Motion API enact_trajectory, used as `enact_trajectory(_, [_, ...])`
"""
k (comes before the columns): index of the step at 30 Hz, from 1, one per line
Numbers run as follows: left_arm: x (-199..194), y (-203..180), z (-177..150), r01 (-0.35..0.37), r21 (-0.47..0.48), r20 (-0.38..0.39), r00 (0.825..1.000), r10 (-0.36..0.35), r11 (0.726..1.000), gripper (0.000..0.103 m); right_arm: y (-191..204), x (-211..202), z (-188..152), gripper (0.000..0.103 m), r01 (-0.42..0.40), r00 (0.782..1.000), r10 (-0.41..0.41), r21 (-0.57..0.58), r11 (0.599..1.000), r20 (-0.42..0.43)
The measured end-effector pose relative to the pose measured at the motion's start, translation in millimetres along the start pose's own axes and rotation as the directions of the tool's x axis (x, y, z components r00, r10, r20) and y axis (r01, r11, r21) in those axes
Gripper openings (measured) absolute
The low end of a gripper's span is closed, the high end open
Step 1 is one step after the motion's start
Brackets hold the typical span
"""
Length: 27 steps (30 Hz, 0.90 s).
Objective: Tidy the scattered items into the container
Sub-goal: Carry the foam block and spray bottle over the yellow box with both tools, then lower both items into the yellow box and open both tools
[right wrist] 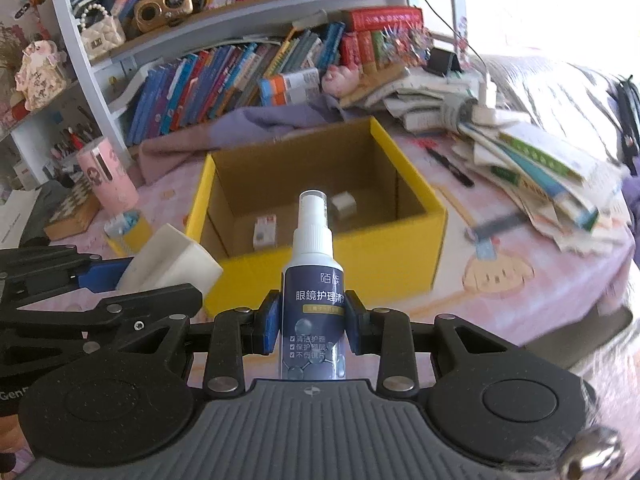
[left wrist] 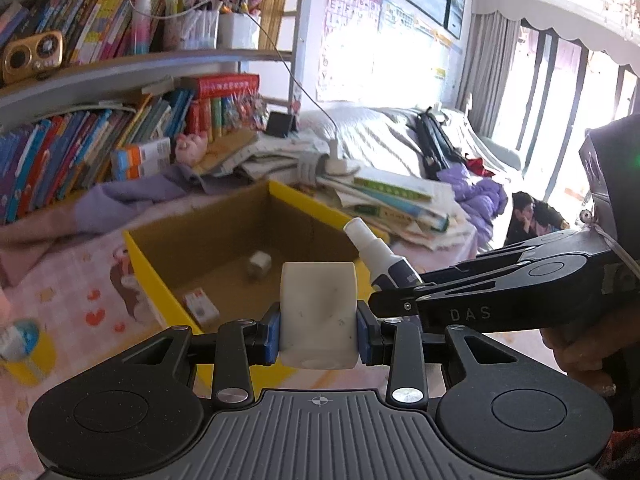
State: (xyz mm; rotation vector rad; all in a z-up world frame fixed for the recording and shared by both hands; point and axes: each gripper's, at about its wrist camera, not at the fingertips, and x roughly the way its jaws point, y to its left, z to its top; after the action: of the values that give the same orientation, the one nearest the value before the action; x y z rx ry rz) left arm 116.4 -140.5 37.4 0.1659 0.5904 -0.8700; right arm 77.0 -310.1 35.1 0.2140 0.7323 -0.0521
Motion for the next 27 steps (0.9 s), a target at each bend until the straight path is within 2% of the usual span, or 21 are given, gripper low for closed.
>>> enact_trajectory(8, [26.6, 18.1, 32.8, -0.068, -0.024, 0.035, 0.997, 0.069, 0.997, 0.034, -12.3, 30.2, 55.9, 0.03, -0.035, 0.999, 0.037, -0.092, 0.995, 0.023])
enact_trajectory(13, [56.8, 28.7, 41.7, -0.139, -0.024, -0.002, 0.99, 0.139, 0.99, 0.034, -22.7, 59.9, 82.9, 0.03, -0.059, 0.998, 0.059, -0.157, 0.986, -0.002])
enact_trajectory(21, [100.1, 36.9, 40.5, -0.205, 0.008, -0.09, 0.975, 0.205, 0.979, 0.034, -27.1, 122.3, 102.6, 0.03, -0.12, 0.99, 0.091, -0.297, 0.947, -0.111])
enact_trajectory(27, [127.3, 38.2, 30.0, -0.219, 0.024, -0.171, 0.96, 0.22, 0.975, 0.034, -27.2, 163.5, 99.2, 0.03, -0.18, 0.968, 0.091, -0.393, 0.902, -0.234])
